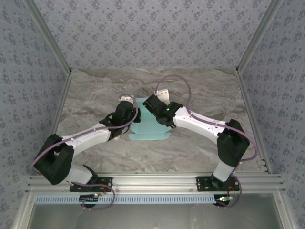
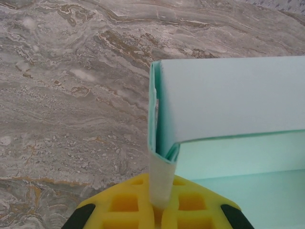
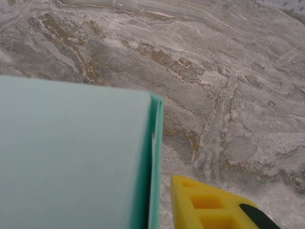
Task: Fold the paper box
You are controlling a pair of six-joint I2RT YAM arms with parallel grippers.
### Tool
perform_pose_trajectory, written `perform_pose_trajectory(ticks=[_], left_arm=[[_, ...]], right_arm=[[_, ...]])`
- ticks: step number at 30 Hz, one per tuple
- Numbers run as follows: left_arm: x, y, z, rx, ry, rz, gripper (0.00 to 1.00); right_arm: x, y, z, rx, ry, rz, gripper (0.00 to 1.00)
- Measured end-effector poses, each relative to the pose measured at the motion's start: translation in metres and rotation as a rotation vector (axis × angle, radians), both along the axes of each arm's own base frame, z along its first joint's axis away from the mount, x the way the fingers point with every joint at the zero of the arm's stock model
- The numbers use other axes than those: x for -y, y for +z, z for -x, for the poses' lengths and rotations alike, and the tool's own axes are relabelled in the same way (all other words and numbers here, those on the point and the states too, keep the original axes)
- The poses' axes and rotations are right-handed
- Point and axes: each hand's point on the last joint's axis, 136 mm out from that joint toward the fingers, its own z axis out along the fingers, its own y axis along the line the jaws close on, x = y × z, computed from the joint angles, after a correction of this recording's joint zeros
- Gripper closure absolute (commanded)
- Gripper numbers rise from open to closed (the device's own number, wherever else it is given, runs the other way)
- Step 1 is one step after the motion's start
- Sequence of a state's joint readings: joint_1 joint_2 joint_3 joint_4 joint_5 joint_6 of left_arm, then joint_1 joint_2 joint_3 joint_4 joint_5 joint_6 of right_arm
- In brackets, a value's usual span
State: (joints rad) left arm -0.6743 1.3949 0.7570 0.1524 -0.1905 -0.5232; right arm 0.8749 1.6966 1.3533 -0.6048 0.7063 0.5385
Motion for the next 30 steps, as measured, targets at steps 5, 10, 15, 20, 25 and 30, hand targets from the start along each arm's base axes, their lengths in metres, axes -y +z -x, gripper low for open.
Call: perform_pose_trajectory(ticks=[5, 10, 15, 20, 25, 30], left_arm=[[-0.001, 0.0, -0.001, 0.003, 0.005, -0.005, 1.0], [-0.002, -0.001, -0.001, 0.004, 0.006, -0.012, 1.0], [-0.003, -0.005, -0.001, -0.003, 0.008, -0.024, 1.0], [-0.005, -0.015, 0.0, -0.026, 0.004, -0.06, 1.0], [-0.011, -0.028, -0.004, -0.072, -0.002, -0.101, 1.0], [-0.022, -0.04, -0.004, -0.148, -0.034, -0.131, 1.0]], right_arm=[[-0.007, -0.001, 0.0, -0.011, 0.028, -0.039, 0.59], [-0.015, -0.001, 0.003, -0.028, 0.064, -0.076, 0.41], [-0.017, 0.011, 0.009, -0.021, 0.096, -0.133, 0.35], [-0.014, 0.036, 0.021, 0.003, 0.141, -0.203, 0.35], [-0.008, 0.068, 0.028, 0.048, 0.186, -0.257, 0.34], [0.015, 0.077, 0.021, 0.061, 0.17, -0.278, 0.34]])
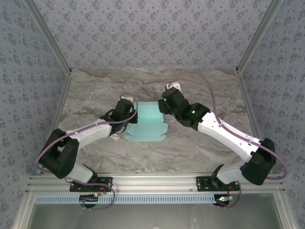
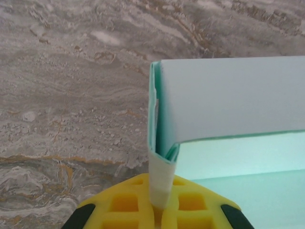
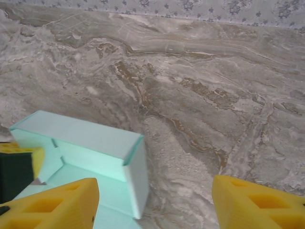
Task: Fold the paper box
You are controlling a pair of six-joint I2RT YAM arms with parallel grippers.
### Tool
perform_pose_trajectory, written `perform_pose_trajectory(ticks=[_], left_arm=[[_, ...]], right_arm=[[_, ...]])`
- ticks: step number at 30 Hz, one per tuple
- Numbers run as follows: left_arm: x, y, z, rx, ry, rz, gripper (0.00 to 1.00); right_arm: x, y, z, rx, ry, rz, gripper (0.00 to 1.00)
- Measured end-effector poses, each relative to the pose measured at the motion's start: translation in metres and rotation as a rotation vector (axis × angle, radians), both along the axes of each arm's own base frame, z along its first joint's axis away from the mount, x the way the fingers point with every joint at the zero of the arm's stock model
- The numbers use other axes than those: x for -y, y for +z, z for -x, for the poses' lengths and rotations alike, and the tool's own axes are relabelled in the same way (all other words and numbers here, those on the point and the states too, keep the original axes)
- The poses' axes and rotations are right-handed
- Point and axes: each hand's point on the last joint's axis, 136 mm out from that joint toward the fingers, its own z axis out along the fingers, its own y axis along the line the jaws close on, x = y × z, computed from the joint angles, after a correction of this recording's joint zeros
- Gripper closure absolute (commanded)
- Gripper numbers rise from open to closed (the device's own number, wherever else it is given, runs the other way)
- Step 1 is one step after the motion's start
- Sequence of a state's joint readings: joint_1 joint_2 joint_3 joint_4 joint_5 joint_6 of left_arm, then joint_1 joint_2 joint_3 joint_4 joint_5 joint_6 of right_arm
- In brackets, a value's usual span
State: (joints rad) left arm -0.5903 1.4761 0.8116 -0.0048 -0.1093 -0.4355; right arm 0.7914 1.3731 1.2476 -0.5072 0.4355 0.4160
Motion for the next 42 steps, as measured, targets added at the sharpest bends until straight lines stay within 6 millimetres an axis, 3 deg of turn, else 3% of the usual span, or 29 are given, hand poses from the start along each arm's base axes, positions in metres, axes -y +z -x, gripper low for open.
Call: perform_pose_trajectory(ticks=[6, 15, 24, 35, 42], left_arm=[[-0.005, -0.009, -0.003, -0.137, -0.086, -0.042, 1.0], [0.002, -0.012, 0.008, -0.318, -0.246, -0.125, 1.0], [-0.003, -0.017, 0.017, -0.481, -0.347, -0.255, 1.0], [0.003, -0.038, 0.004, -0.657, -0.434, -0.357, 0.96], [0.019, -0.047, -0.012, -0.702, -0.477, -0.387, 0.91]], right_arm=[[0.03, -0.025, -0.01, -0.06, -0.047, 0.021, 0.34], [0.052, -0.065, -0.006, -0.16, -0.049, 0.046, 0.34], [0.078, -0.077, -0.002, -0.191, -0.067, 0.011, 0.34], [0.095, -0.094, 0.01, -0.22, -0.073, -0.007, 0.34], [0.101, -0.098, 0.014, -0.227, -0.083, -0.01, 0.33]])
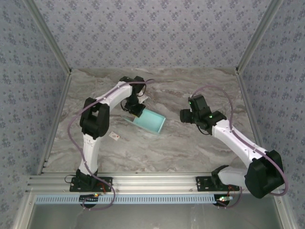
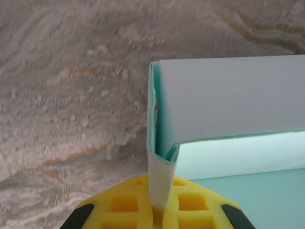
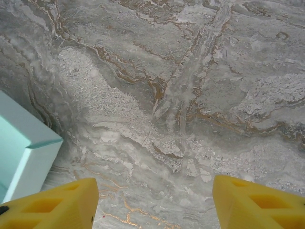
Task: Fold the paper box
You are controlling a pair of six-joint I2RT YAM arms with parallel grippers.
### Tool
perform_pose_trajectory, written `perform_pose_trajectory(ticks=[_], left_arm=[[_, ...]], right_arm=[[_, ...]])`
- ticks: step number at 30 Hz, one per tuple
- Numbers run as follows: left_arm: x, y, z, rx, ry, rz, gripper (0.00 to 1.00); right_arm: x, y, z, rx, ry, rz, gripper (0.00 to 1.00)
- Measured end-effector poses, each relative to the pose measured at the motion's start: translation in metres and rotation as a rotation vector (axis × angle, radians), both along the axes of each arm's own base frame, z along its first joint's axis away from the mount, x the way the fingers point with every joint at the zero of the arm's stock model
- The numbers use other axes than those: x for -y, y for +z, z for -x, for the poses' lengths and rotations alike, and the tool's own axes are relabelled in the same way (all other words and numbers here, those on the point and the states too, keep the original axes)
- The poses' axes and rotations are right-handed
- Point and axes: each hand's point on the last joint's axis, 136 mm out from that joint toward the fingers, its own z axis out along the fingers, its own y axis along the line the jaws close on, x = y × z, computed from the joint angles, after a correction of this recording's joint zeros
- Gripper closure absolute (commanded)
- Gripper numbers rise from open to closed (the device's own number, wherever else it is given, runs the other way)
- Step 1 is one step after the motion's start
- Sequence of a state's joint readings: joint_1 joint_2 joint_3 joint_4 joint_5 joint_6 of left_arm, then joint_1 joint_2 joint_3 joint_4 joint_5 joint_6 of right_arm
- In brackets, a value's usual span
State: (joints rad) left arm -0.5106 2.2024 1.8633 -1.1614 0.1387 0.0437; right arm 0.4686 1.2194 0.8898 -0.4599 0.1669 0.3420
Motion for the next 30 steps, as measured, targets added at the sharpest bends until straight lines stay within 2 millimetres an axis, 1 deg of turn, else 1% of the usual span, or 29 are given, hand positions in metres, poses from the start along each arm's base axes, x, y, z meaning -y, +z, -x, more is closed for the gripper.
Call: perform_pose_trajectory(ticks=[4, 7, 8, 10, 13, 17, 20, 24, 27, 30], left_arm=[[0.011, -0.002, -0.013, -0.003, -0.027, 0.001, 0.81], [0.019, 0.002, -0.022, 0.009, -0.034, 0.015, 0.75], [0.022, 0.005, -0.026, 0.02, -0.036, 0.025, 0.7], [0.027, 0.016, -0.032, 0.039, -0.037, 0.05, 0.63], [0.038, 0.038, -0.045, 0.096, -0.038, 0.102, 0.56], [0.048, 0.067, -0.058, 0.169, -0.046, 0.157, 0.51], [0.05, 0.079, -0.063, 0.202, -0.046, 0.177, 0.49], [0.044, 0.095, -0.067, 0.243, -0.021, 0.2, 0.48], [0.03, 0.115, -0.065, 0.295, 0.024, 0.225, 0.48], [0.01, 0.139, -0.057, 0.365, 0.079, 0.26, 0.47]], right_arm=[[0.002, 0.004, 0.004, 0.013, 0.0, -0.007, 0.33], [0.005, 0.008, 0.009, 0.023, -0.001, -0.012, 0.33], [0.006, 0.009, 0.011, 0.026, -0.001, -0.014, 0.33], [0.007, 0.009, 0.013, 0.025, -0.001, -0.014, 0.32], [0.005, 0.005, 0.016, 0.011, 0.009, -0.021, 0.32], [0.002, -0.01, 0.025, -0.035, 0.038, -0.035, 0.33], [-0.009, -0.021, 0.032, -0.069, 0.086, -0.08, 0.34], [-0.028, -0.037, 0.035, -0.112, 0.152, -0.141, 0.36], [-0.041, -0.044, 0.034, -0.129, 0.188, -0.177, 0.38], [-0.052, -0.047, 0.03, -0.129, 0.215, -0.209, 0.4]])
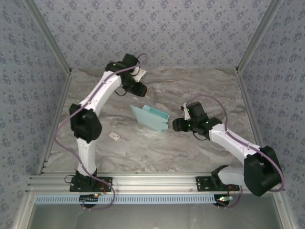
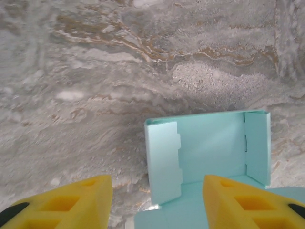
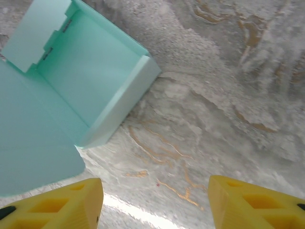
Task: Fold the paper box
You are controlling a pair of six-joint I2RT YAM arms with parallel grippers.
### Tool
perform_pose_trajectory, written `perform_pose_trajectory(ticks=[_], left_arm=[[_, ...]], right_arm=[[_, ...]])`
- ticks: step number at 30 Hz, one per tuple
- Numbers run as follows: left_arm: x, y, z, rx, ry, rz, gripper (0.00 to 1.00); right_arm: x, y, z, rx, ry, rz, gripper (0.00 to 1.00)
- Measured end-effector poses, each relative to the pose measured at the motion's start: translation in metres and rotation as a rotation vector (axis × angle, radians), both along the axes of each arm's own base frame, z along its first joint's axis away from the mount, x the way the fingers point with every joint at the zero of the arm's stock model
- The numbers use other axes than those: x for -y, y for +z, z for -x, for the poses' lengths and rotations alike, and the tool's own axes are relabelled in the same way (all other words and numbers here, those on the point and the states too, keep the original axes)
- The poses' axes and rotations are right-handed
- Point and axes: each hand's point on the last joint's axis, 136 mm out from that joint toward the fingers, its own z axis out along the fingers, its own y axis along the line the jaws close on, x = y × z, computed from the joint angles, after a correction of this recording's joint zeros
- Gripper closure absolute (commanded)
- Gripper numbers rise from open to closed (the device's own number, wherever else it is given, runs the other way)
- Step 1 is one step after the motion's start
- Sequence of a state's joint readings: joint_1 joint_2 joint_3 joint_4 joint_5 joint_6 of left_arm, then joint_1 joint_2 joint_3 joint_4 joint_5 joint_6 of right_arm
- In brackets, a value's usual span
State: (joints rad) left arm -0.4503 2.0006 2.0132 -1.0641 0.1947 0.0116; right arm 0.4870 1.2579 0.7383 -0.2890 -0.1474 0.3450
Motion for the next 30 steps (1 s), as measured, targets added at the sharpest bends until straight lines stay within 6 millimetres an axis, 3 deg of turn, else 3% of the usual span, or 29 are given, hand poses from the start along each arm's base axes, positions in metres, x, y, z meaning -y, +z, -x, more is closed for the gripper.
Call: perform_pose_trajectory(ticks=[3, 6, 13, 17, 23, 30], left_arm=[[-0.021, 0.017, 0.011, 0.059, 0.068, 0.048, 0.47], [-0.044, 0.021, 0.025, 0.099, 0.148, 0.093, 0.47], [-0.094, -0.007, 0.06, 0.117, 0.321, 0.146, 0.43], [-0.115, -0.008, 0.081, 0.147, 0.4, 0.18, 0.38], [-0.11, 0.011, 0.099, 0.194, 0.409, 0.302, 0.35], [-0.105, -0.008, 0.105, 0.149, 0.427, 0.341, 0.35]], right_arm=[[-0.01, -0.003, -0.003, -0.003, 0.021, -0.027, 0.42], [-0.023, -0.006, -0.001, -0.008, 0.052, -0.052, 0.43], [-0.06, -0.011, 0.02, -0.025, 0.142, -0.099, 0.45], [-0.084, -0.01, 0.034, -0.025, 0.2, -0.126, 0.45], [-0.106, -0.017, 0.052, -0.049, 0.265, -0.122, 0.44], [-0.088, -0.009, 0.035, -0.018, 0.207, -0.09, 0.42]])
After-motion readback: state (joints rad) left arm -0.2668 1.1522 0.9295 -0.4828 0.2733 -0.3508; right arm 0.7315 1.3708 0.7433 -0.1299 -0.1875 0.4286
